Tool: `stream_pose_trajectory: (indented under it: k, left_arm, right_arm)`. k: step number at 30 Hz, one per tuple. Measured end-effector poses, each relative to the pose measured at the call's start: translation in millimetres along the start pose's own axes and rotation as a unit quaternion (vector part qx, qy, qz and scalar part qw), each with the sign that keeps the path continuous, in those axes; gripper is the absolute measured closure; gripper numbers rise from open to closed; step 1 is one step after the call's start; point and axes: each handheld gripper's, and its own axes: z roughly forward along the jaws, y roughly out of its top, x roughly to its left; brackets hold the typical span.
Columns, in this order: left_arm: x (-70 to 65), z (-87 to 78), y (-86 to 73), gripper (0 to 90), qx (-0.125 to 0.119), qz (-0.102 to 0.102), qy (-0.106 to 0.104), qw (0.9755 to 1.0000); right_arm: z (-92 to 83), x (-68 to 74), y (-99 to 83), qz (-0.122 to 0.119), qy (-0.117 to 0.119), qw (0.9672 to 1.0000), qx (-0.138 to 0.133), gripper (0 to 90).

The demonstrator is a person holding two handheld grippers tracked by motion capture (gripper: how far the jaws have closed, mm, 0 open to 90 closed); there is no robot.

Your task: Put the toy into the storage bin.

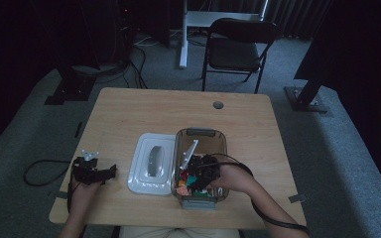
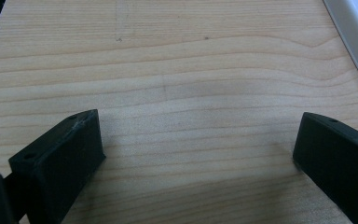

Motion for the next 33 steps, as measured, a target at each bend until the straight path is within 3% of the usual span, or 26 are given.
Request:
stream_pose_trajectory:
  k: [7, 12, 17, 27, 28, 29, 31, 33]
  left_arm:
    - [0.0, 0.0, 0.0, 2.0, 0.000, 0.000, 0.000, 1.0000]
    - [0.0, 0.0, 0.0, 2.0, 0.000, 0.000, 0.000, 1.0000]
    - [0.0, 0.0, 0.0, 2.0, 0.000, 0.000, 0.000, 1.0000]
    - [0.0, -0.1, 0.0, 2.0, 0.000, 0.000, 0.000, 1.0000]
    - [0.0, -0.1, 0.0, 2.0, 0.000, 0.000, 0.000, 1.0000]
    - [0.0, -0.1, 0.0, 2.0, 0.000, 0.000, 0.000, 1.0000]
    - [0.0, 0.0, 0.0, 2.0, 0.000, 0.000, 0.000, 1.0000]
    - [0.0, -0.1, 0.0, 2.0, 0.000, 0.000, 0.000, 1.0000]
  right_arm:
    - [-3.0, 2.0, -0.1, 0.008, -0.004, 0.9999, -0.006, 52.5]
    - [-16.3, 0.0, -5.6, 0.025, -0.012, 0.9989, -0.038, 47.9]
    - [-34.5, -4.7, -20.2, 0.049, -0.023, 0.9950, -0.083, 42.5]
    - [-58.1, -12.5, -52.0, 0.102, -0.047, 0.9836, -0.141, 24.1]
    - [-58.1, -12.5, -52.0, 0.102, -0.047, 0.9836, -0.141, 24.1]
    - [-63.4, -13.9, -59.9, 0.120, -0.056, 0.9783, -0.160, 20.3]
    - [-66.9, -15.5, -65.3, 0.130, -0.063, 0.9746, -0.171, 18.6]
    - [-72.1, -18.0, -74.9, 0.146, -0.068, 0.9689, -0.188, 17.2]
